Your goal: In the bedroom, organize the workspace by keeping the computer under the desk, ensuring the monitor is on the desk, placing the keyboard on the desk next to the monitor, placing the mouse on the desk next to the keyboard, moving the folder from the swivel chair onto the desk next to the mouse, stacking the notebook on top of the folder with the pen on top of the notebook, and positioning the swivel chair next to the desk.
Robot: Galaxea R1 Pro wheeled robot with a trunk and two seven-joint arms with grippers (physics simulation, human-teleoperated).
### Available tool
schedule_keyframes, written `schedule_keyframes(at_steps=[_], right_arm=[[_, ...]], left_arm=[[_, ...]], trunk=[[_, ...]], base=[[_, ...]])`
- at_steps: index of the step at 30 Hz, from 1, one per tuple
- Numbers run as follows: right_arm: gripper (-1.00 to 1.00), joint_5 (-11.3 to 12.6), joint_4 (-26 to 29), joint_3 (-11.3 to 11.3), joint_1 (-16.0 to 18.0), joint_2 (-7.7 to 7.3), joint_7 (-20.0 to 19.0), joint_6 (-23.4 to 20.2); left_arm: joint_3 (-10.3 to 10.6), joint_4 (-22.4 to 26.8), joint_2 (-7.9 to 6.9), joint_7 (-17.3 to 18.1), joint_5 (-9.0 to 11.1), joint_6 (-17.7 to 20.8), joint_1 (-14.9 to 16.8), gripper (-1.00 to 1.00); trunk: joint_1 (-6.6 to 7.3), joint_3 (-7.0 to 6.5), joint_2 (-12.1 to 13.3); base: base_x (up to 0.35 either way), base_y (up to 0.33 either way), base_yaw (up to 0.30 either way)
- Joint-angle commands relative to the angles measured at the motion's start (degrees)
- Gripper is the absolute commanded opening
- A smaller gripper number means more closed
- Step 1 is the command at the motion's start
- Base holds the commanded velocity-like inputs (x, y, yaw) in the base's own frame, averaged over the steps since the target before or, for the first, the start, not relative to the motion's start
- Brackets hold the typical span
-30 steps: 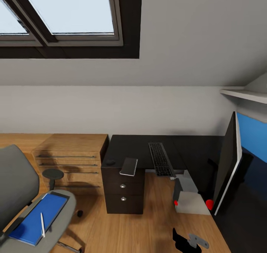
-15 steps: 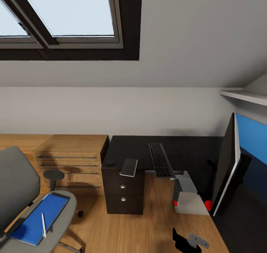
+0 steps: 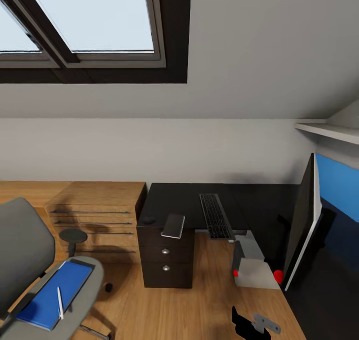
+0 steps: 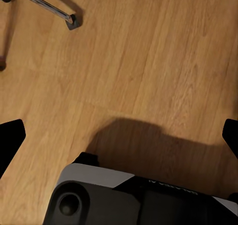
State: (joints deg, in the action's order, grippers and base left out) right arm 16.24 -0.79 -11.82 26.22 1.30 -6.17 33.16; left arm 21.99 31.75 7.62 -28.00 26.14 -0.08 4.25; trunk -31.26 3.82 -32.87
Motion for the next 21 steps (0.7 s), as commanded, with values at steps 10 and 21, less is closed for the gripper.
schedule_keyframes(at_steps=[10, 21], right_arm=[[1.0, 0.63, 0.01, -0.31, 0.07, -0.13, -0.6, 0.31], [1.0, 0.97, 1.54, -0.4, 0.13, -0.09, -0.59, 0.23]], left_arm=[[0.42, 0.07, -0.12, -0.47, 0.48, -0.01, 0.06, 1.0], [0.42, 0.14, -0.14, -0.55, 0.42, -0.08, 0.06, 1.0]], trunk=[[2.18, -1.69, 3.93], [2.4, -1.87, 4.33]], base=[[0.0, 0.0, 0.0], [0.0, 0.0, 0.0]])
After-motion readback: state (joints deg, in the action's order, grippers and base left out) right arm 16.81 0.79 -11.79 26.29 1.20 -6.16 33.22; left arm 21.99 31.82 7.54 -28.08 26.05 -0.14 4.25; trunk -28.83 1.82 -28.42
